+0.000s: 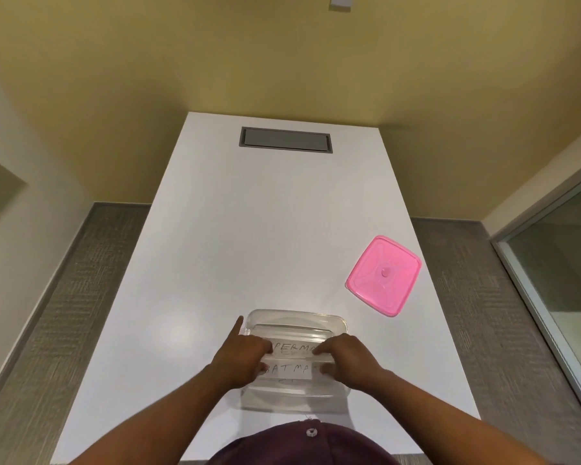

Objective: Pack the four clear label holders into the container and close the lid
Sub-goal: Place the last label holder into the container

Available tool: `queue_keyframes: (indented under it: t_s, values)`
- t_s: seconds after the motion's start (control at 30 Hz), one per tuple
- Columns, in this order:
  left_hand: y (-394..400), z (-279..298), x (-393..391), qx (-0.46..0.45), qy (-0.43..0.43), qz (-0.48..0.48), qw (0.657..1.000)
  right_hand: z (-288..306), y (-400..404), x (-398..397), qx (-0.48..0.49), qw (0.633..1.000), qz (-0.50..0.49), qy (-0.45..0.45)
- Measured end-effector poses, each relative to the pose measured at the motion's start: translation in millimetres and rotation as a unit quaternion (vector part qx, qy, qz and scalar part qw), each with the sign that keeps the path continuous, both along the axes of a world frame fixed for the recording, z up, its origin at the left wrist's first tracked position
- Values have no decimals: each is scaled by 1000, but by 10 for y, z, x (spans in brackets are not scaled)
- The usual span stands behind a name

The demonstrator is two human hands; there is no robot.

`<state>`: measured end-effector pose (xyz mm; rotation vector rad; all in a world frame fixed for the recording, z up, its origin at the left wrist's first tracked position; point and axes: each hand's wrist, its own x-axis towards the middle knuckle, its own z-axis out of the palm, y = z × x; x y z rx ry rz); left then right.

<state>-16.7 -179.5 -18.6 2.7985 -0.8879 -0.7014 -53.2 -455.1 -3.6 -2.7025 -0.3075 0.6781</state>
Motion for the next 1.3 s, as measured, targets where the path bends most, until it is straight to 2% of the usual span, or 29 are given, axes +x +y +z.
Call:
queue_keyframes:
  t_s: [0.2,0.43,0.7,0.9,1.1,1.3]
  values:
    - [-20,-41,-13,22,0,-8,1000,-154,74,-117,-26,999,22,-1]
    - [-20,-96,-40,59,-40,-39,997,-224,65,-135,-34,999,29,-20]
    - [-21,-153,-42,74,-19,-25,997,-240,130,-153,-60,997,31,-32]
    - [-31,-168,-71,67,-37,-30,997,-247,153,-196,-72,996,27,-44]
    - [-33,-82,-93,45,-8,-25,999,-246,139,-211,-63,996,40,-49]
    - [-17,37,-113,-6,-55,-6,998,-213,98,-241,1,997,13,-74]
